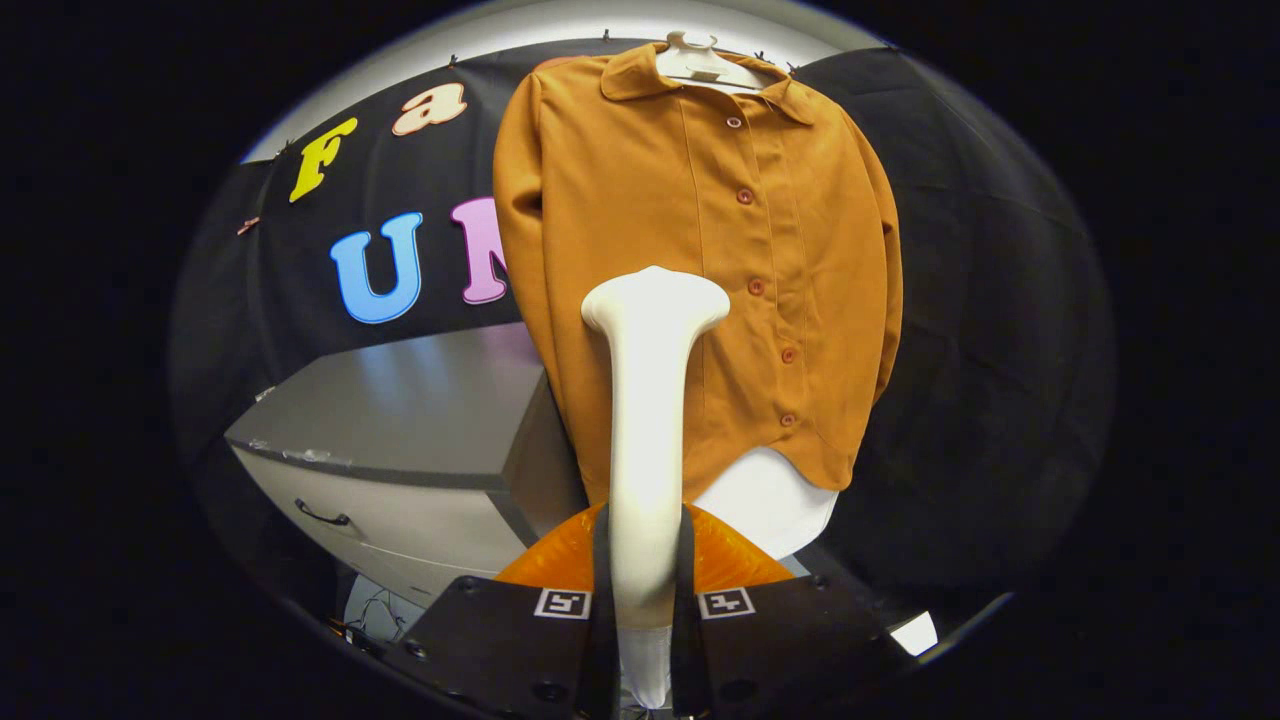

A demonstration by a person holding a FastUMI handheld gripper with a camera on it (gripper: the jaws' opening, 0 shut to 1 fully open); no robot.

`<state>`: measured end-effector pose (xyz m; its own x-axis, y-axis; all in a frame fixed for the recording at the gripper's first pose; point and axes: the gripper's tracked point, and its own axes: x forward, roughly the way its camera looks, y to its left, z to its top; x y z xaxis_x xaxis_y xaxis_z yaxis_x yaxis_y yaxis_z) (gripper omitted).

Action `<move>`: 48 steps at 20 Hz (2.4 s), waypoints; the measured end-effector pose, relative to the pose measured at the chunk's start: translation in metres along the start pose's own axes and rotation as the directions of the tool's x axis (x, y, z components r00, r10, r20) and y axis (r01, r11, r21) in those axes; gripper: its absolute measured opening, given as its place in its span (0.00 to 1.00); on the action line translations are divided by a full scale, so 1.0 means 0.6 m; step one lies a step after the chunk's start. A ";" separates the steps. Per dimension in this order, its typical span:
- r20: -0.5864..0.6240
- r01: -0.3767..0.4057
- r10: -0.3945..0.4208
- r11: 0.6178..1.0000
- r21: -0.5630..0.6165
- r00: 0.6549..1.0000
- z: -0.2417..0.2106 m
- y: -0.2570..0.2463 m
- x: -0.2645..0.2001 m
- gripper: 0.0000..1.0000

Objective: Iron the clothes twice with a garment steamer, once on the left side and once on the right side.

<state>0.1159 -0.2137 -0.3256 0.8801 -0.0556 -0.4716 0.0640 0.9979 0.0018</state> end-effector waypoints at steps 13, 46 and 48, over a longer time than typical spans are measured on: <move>-0.080 0.040 -0.037 0.998 0.038 0.996 -0.075 -0.016 -0.048 0.24; 0.516 0.108 -0.147 0.989 0.105 0.844 0.449 -0.165 -0.172 0.23; 0.491 0.091 -0.135 0.990 0.111 0.860 0.435 -0.181 -0.141 0.23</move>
<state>0.1573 -0.3259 -0.0559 0.9799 -0.1978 0.0274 0.1961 0.9790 0.0565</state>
